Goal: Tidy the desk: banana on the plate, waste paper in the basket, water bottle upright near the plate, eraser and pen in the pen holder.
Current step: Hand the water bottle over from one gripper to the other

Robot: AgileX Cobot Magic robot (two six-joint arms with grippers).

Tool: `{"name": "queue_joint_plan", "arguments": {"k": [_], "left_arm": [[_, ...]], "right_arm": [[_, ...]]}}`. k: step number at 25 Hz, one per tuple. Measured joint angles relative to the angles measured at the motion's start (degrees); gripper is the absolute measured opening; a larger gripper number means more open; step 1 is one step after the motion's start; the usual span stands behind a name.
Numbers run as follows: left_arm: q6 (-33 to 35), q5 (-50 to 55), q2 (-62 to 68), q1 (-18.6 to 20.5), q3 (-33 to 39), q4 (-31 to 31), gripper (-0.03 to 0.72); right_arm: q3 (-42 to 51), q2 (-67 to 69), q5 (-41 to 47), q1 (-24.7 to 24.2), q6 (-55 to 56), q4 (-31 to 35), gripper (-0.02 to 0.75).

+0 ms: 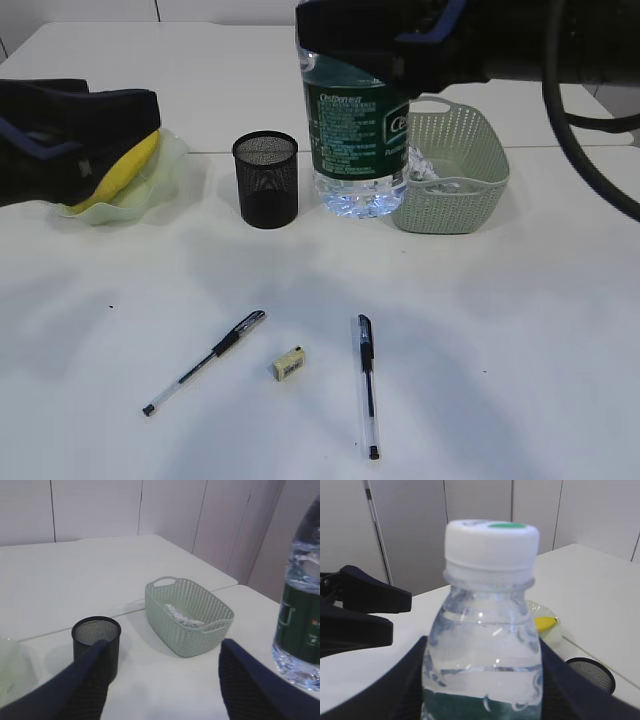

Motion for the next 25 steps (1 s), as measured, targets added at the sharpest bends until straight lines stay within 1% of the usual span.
{"name": "queue_joint_plan", "arguments": {"k": [2,4,6,8,10,12,14,15,16,17,21,25], "left_arm": [[-2.4,-0.1,0.1,-0.9,0.0,0.4,0.487],[-4.6,-0.5,0.2,-1.8,0.0,2.1,0.486],[-7.7,-1.2,0.6,-2.5,0.0,4.3,0.486],[-12.8,-2.6,1.5,-2.7,0.0,8.5,0.486],[-19.5,-4.3,2.7,-2.8,0.0,14.6,0.486],[-27.4,-6.7,4.1,-2.8,0.0,23.8,0.487],[-33.6,-9.6,5.7,-2.8,0.0,33.4,0.486],[-36.2,-10.6,6.4,-2.8,0.0,37.7,0.486],[-38.1,-11.0,7.0,-2.8,0.0,40.3,0.483],[-39.2,-11.1,7.6,-2.8,0.0,42.3,0.477],[-40.8,-11.6,9.1,-2.8,0.0,46.6,0.465],[-41.0,-16.1,9.2,-2.8,0.0,53.0,0.465]], "right_arm": [[0.0,0.0,-0.2,0.0,-1.2,0.2,0.381],[0.0,0.0,-0.2,0.0,-1.4,0.5,0.381],[0.0,0.0,-0.4,0.0,-1.6,0.5,0.381],[0.0,0.0,-0.7,0.0,-1.7,0.5,0.381],[0.0,0.0,-0.7,0.0,-1.7,0.5,0.381],[0.0,0.0,-0.7,0.0,-1.7,0.6,0.381],[0.0,0.0,-0.8,0.0,-1.8,0.6,0.381],[0.0,0.0,-0.9,0.0,-2.1,0.6,0.381],[0.0,0.0,-0.9,0.0,-2.2,0.6,0.381],[0.0,0.0,-1.2,0.0,-2.4,0.6,0.381],[0.0,0.0,-2.1,0.0,-3.6,0.7,0.381],[0.0,0.0,-2.2,0.0,-4.5,0.8,0.381]]}}
